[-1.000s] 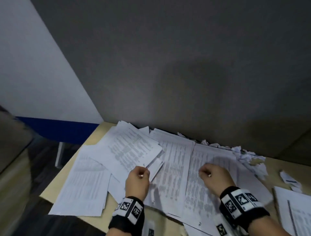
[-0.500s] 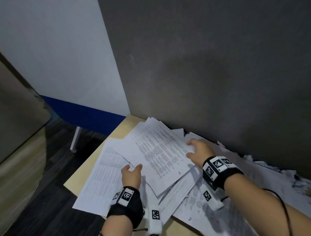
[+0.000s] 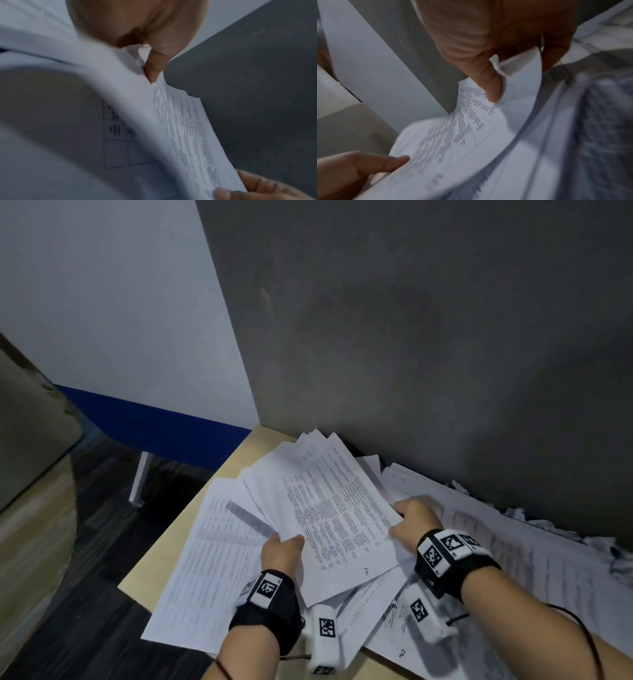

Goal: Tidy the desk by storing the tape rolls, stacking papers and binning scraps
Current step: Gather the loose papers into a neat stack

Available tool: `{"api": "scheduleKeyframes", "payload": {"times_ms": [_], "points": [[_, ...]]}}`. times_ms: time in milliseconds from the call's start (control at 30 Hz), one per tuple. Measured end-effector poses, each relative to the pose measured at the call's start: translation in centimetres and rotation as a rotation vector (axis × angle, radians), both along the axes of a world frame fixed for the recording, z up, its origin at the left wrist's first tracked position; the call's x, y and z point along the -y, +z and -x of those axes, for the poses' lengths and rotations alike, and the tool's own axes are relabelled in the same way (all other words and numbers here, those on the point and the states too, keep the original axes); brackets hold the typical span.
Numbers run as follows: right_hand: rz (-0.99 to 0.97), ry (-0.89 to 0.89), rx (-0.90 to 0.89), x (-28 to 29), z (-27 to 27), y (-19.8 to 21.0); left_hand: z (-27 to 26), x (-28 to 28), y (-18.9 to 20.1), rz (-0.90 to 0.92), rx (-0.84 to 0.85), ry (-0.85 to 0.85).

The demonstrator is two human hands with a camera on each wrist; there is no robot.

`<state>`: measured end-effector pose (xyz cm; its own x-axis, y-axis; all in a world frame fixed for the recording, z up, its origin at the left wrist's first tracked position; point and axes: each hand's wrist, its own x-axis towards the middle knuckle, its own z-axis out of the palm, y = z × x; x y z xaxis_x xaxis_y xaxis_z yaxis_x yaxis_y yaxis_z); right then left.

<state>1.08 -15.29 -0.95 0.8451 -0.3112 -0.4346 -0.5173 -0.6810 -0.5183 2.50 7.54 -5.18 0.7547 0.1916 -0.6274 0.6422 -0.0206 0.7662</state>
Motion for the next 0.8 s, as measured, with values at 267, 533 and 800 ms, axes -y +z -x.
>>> {"api": "scheduleKeyframes", "payload": {"times_ms": [267,533,800], "points": [[-0.168,-0.163,0.144,2.4,3.0,2.3,4.5,-1.8,3.6,0.015,0.181,-0.218],[-0.525,-0.182,0.076,2.9,6.3,2.2,7.4,-0.1,4.4,0.064,0.142,-0.344],[-0.475,-0.335,0.544,2.8,10.0,7.9,6.4,4.4,9.0,0.149,0.379,-0.258]]}}
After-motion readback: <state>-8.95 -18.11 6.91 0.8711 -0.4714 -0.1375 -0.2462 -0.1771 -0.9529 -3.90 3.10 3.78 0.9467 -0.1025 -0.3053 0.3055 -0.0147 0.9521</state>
